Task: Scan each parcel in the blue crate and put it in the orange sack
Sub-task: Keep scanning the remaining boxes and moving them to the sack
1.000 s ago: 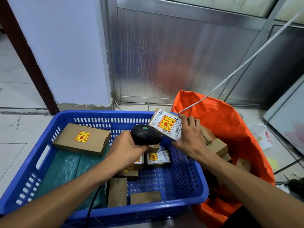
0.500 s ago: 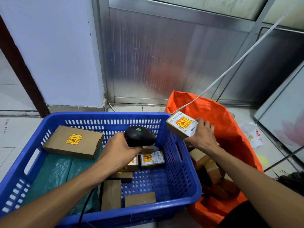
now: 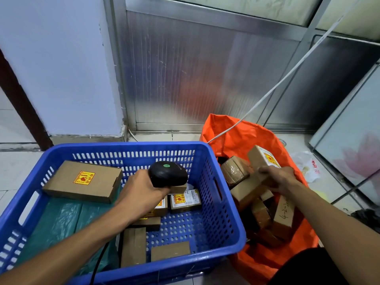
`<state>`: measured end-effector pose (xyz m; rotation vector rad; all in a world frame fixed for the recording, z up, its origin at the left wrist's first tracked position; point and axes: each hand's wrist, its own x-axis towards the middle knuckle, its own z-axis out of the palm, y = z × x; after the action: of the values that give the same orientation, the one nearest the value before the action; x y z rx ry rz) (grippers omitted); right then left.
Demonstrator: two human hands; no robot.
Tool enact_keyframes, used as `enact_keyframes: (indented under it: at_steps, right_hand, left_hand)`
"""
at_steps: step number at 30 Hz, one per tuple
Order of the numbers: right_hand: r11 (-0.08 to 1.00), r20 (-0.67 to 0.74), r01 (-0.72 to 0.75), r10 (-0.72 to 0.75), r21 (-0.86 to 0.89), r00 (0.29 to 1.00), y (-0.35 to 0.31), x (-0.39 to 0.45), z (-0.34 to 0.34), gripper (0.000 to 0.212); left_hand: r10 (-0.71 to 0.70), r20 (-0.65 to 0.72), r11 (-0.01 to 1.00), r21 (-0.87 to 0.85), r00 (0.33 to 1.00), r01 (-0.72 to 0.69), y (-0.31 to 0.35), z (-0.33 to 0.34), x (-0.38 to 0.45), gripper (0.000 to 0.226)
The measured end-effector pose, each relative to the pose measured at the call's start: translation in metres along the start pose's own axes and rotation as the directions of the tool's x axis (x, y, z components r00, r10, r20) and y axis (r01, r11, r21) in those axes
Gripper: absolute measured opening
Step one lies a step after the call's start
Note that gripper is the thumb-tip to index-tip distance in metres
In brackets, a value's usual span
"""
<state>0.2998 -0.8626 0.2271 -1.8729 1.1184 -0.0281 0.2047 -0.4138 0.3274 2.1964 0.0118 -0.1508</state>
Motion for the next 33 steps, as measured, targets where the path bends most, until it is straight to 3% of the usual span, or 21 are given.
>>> enact_keyframes:
  at_steps: [4,6,10,13,20,27,33]
  right_hand:
    - [0.977,0.027,-0.101,0.097,0.190,0.995,-0.028,-0.088,-0.016,0.055]
    - [0.972,0.038,-0.125,0.120,0.201,0.992,-0.025,-0.086,-0.019,0.043]
    - [0.945,0.088,-0.221,0.205,0.241,0.975,-0.017,-0.081,-0.021,0.044]
    - [0.919,0.056,-0.304,0.300,0.251,0.952,-0.014,-0.083,-0.022,0.058]
    - [0.901,0.039,-0.402,0.401,0.161,0.915,-0.006,-0.075,-0.025,0.070]
    - [0.964,0.099,-0.267,0.265,0.005,0.959,-0.008,-0.076,-0.015,0.066]
    - [0.986,-0.019,-0.065,0.063,-0.151,0.998,-0.014,-0.073,0.001,0.057]
  left_hand:
    - [-0.006,0.009,1.000,0.012,1.000,0.006,0.000,0.000,0.000,0.022]
    - [-0.012,0.006,1.000,0.020,1.000,0.011,0.000,0.000,0.001,0.023]
    - [-0.018,0.007,0.999,0.028,1.000,0.017,-0.001,0.001,0.002,0.023]
    - [-0.019,0.005,0.999,0.030,1.000,0.019,-0.002,0.002,0.002,0.023]
    - [-0.014,0.003,0.999,0.029,1.000,0.014,-0.003,0.003,0.005,0.025]
    - [-0.004,0.003,0.999,0.049,1.000,0.004,-0.005,0.004,0.004,0.022]
    - [-0.009,0.003,0.998,0.056,1.000,0.009,-0.007,0.003,0.005,0.025]
